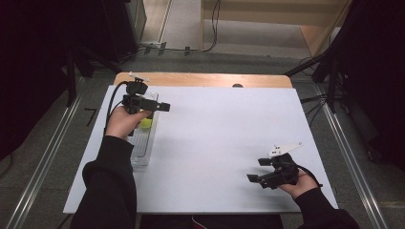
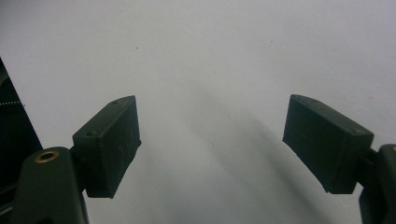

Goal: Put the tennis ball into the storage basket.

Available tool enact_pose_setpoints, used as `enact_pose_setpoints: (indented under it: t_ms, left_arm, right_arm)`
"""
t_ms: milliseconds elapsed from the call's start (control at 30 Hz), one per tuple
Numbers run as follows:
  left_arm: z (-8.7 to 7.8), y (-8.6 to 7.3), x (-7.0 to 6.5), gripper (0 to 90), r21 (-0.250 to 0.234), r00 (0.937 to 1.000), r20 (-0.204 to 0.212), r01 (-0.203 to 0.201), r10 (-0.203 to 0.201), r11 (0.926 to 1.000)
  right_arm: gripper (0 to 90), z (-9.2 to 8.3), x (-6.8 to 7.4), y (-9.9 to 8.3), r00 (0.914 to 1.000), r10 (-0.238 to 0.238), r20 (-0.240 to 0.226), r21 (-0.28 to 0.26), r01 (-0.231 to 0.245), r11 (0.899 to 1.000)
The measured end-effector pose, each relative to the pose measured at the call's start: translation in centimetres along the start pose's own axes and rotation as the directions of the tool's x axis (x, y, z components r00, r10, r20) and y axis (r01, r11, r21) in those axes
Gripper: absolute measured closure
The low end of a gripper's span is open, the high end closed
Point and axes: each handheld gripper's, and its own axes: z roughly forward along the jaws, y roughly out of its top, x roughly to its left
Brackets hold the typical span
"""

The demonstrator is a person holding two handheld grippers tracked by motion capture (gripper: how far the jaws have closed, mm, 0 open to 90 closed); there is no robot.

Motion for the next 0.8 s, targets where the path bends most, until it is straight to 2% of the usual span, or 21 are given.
enact_pose_setpoints:
  t_ms: [167, 300, 367, 633, 800]
  left_arm:
    - [0.7, 0.1, -0.8, 15.4, 0.015, 0.9995, 0.029, -0.015, 0.014, 0.9998]
    - [1.3, -0.1, -1.3, 15.4, 0.035, 0.9993, 0.021, -0.032, 0.032, 0.9989]
    - [1.5, -0.1, -1.5, 15.4, 0.039, 0.9989, 0.032, -0.037, 0.036, 0.9985]
    - [1.8, -0.4, -2.7, 15.4, 0.033, 0.9957, 0.077, -0.054, 0.051, 0.998]
    - [1.8, -0.7, -3.3, 15.4, 0.034, 0.9947, 0.086, -0.06, 0.057, 0.9976]
  right_arm:
    - [16.9, 0.0, 0.0, 0.0, 1.0, -0.003, -0.001, -0.001, 0.003, 1.0]
    - [16.9, 0.0, 0.0, 0.0, 1.0, 0.0, -0.002, -0.001, 0.0, 1.0]
    - [16.9, 0.0, -0.1, 0.0, 1.0, -0.001, -0.002, -0.002, 0.001, 1.0]
    - [16.9, -0.1, -0.1, -0.1, 1.0, -0.003, -0.003, -0.003, 0.002, 1.0]
    - [16.9, -0.1, 0.0, -0.1, 1.0, -0.003, -0.004, -0.003, 0.003, 1.0]
